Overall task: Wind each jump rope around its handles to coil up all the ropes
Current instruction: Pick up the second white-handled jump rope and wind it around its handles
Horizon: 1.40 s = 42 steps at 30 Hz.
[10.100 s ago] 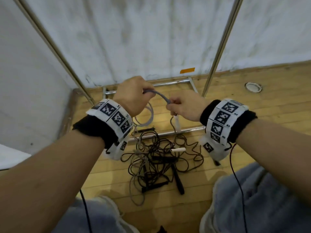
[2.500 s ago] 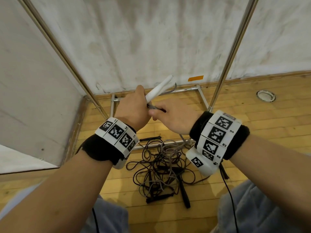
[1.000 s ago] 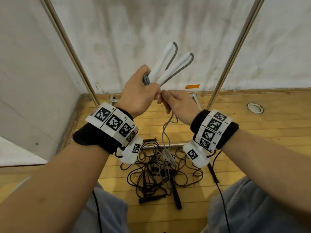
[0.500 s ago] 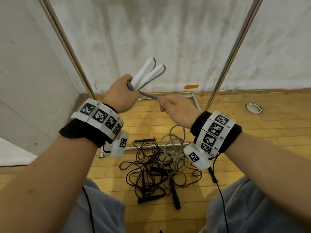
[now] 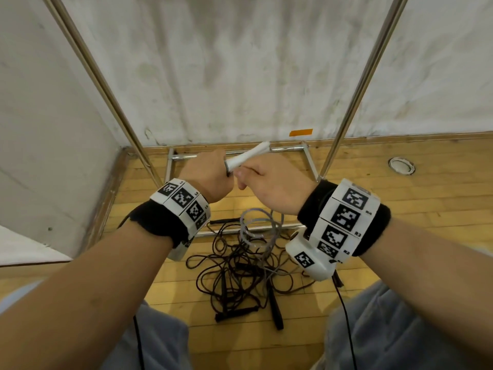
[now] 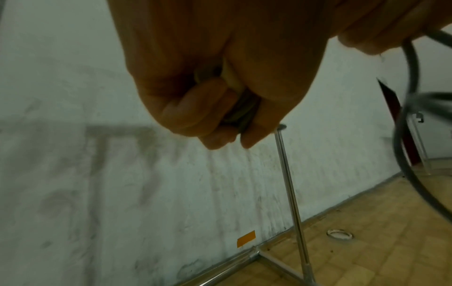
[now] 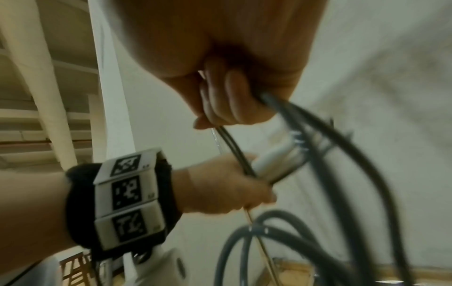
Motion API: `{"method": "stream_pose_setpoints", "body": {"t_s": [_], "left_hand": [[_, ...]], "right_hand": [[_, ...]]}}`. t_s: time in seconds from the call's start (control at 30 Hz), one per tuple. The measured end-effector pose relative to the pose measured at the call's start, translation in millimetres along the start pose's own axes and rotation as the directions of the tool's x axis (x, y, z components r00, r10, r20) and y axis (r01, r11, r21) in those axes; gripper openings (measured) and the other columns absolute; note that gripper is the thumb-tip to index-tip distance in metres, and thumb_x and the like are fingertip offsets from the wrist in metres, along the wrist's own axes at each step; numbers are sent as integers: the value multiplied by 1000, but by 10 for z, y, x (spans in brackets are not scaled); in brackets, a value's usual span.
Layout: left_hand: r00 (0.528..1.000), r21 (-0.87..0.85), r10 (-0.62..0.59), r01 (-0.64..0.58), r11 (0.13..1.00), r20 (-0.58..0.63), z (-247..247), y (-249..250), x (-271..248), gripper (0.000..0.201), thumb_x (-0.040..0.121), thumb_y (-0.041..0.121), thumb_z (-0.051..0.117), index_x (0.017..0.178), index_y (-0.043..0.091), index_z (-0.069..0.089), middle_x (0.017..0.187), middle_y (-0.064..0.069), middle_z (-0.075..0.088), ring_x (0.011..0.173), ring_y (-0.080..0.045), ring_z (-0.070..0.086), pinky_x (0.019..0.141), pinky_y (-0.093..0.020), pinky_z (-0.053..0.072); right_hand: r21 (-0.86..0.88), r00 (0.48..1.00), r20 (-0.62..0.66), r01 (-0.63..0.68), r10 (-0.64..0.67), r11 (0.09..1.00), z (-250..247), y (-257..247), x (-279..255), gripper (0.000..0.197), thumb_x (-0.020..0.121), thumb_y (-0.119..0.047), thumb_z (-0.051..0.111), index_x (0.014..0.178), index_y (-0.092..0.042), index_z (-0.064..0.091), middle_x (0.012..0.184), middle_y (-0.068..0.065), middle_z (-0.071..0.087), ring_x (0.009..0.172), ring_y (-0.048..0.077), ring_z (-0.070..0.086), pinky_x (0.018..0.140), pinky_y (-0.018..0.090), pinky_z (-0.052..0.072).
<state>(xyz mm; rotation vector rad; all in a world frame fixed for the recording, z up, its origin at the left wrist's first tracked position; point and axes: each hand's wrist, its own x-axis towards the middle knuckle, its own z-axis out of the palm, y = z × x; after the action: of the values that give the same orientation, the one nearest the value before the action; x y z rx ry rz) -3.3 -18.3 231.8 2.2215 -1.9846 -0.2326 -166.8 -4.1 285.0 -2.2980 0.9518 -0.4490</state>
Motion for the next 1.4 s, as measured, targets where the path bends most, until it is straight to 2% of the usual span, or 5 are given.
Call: {"method": "stream_pose_setpoints", "body": {"t_s": [0.2, 0.63, 0.93, 1.07, 1.4], "left_hand": [[995, 132, 101, -98, 986, -18, 94, 59, -53, 10, 86, 24, 51, 84, 24, 41, 68, 6, 48, 65, -22, 52, 52, -29, 35], [896, -200, 433, -443, 874, -94, -213, 239, -322, 22, 81, 37, 70, 74, 28, 51, 57, 9, 48, 54, -18, 47, 50, -32, 38], [956, -579, 240, -295, 760, -171, -432, 285, -430, 13, 69, 28, 59, 77, 28, 49, 59, 9, 47, 45, -4, 42, 43, -16, 32], [954, -671, 151, -291, 681, -260, -488, 301, -433, 28, 71, 27, 55, 94, 28, 40, 63, 5, 53, 44, -4, 41, 40, -19, 34], [939, -667, -50, -203, 717, -340, -550, 227, -289, 20, 79, 17, 55, 76, 24, 36, 60, 5, 41, 47, -4, 33, 43, -15, 30]], "right_hand": [[-70, 981, -186, -65, 51, 995, -280, 353, 113, 37, 97, -30, 45, 74, -7, 62, 53, -6, 39, 45, 6, 38, 45, 16, 29], [43, 967, -199, -156, 161, 987, -517, 702, 262, 52, 84, -49, 61, 73, 2, 64, 46, -5, 30, 37, 7, 29, 38, 15, 22], [57, 965, -2, -262, 263, 963, -365, 716, 258, 25, 95, -11, 48, 111, 2, 61, 105, 18, 64, 98, 29, 60, 72, 23, 40], [190, 987, -49, -140, 152, 972, -123, 520, 251, 49, 97, -44, 39, 55, -20, 50, 45, -11, 44, 43, 4, 36, 53, 26, 31], [342, 983, -39, -153, 177, 927, 226, 229, 187, 48, 101, -42, 26, 85, -16, 64, 71, -4, 57, 76, 17, 58, 79, 34, 44]]}}
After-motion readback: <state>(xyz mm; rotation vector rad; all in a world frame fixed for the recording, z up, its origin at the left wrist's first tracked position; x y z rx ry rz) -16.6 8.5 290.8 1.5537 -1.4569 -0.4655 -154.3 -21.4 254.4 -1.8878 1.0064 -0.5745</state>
